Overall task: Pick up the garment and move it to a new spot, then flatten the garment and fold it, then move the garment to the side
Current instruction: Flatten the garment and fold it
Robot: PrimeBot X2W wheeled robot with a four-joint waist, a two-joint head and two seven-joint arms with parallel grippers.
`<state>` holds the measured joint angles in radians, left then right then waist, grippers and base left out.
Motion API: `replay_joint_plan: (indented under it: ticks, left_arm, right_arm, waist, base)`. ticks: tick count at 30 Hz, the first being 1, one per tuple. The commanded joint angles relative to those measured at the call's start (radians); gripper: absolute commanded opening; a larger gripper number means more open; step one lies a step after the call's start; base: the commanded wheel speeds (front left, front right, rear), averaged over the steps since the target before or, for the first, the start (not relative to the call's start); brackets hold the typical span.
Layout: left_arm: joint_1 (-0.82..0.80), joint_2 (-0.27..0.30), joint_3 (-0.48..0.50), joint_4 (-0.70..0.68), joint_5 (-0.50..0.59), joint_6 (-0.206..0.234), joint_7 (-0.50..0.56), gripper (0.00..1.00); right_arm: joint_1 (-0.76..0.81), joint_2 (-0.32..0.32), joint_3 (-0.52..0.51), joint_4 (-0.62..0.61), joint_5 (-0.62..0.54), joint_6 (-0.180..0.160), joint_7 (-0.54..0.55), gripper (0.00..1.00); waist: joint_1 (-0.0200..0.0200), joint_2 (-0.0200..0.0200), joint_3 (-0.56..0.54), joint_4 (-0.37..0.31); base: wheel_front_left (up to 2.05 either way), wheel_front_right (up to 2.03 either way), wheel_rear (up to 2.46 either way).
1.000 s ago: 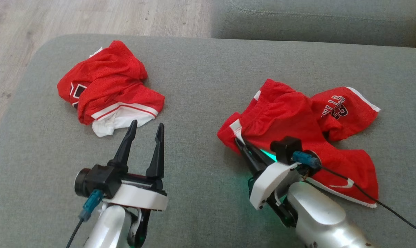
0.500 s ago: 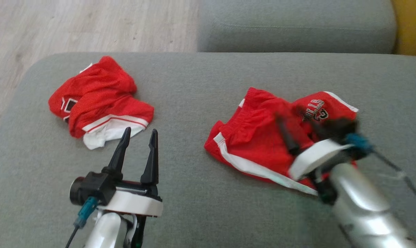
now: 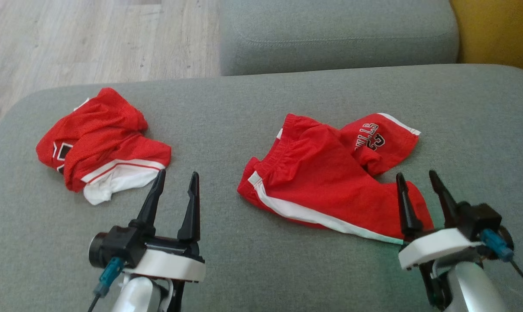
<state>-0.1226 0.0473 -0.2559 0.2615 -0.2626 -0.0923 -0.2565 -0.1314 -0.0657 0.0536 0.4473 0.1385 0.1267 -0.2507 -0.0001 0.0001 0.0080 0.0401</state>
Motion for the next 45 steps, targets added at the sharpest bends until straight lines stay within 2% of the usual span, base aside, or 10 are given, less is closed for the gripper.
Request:
replay_joint_plan:
  ticks: [1,7,10,21,27,32,33,34,39,45]
  left_arm:
    - [-0.037,0.003,0.026,-0.034,0.001,-0.002,-0.005,1.00]
    - [-0.059,0.003,0.012,-0.030,0.002,-0.007,-0.005,1.00]
    - [-0.073,0.003,0.002,-0.026,0.002,-0.009,-0.005,1.00]
    - [-0.132,0.003,-0.043,-0.020,-0.030,-0.008,-0.005,1.00]
    - [-0.149,0.003,-0.050,-0.018,-0.045,-0.002,-0.005,1.00]
    - [-0.155,0.003,-0.049,-0.023,-0.052,0.002,-0.005,1.00]
    - [-0.156,0.003,-0.050,-0.024,-0.052,0.003,-0.005,1.00]
    - [-0.156,0.003,-0.051,-0.025,-0.053,0.003,-0.005,1.00]
    - [-0.164,0.003,-0.052,-0.025,-0.055,0.006,-0.005,1.00]
    - [-0.175,0.003,-0.055,-0.028,-0.058,0.005,-0.005,1.00]
  right_arm:
    - [-0.058,0.007,0.012,-0.055,-0.024,0.004,-0.005,1.00]
    - [-0.133,0.009,0.012,-0.060,-0.063,0.004,0.062,1.00]
    - [-0.212,-0.011,0.026,-0.029,-0.075,0.004,0.127,1.00]
    - [-0.508,-0.154,0.114,0.256,-0.029,0.004,0.386,1.00]
    - [-0.580,-0.237,0.230,0.425,0.005,0.004,0.563,1.00]
    - [-0.619,-0.262,0.299,0.495,0.053,0.004,0.635,1.00]
    - [-0.626,-0.265,0.310,0.504,0.064,0.004,0.643,0.77]
    - [-0.634,-0.267,0.317,0.511,0.075,0.004,0.647,0.00]
    - [-0.687,-0.285,0.327,0.528,0.093,0.004,0.596,0.00]
    - [-0.775,-0.317,0.321,0.547,0.030,0.004,0.462,0.00]
  waist:
    - [0.0001,-0.0001,0.010,0.009]
    - [0.0001,-0.0001,0.049,0.048]
    - [0.0001,-0.0001,0.079,0.078]
    - [0.0001,-0.0001,0.174,0.195]
    - [0.0001,-0.0001,0.193,0.228]
    - [0.0001,-0.0001,0.209,0.236]
    - [0.0001,-0.0001,0.212,0.237]
    - [0.0001,-0.0001,0.215,0.237]
    - [0.0001,-0.0001,0.225,0.236]
    - [0.0001,-0.0001,0.236,0.235]
  base:
    - [0.00,0.00,0.00]
    - [0.00,0.00,0.00]
    - [0.00,0.00,0.00]
    - [0.00,0.00,0.00]
    - [0.00,0.00,0.00]
    - [0.00,0.00,0.00]
    - [0.00,0.00,0.00]
    - [0.00,0.00,0.00]
    - [0.00,0.00,0.00]
    - [0.00,0.00,0.00]
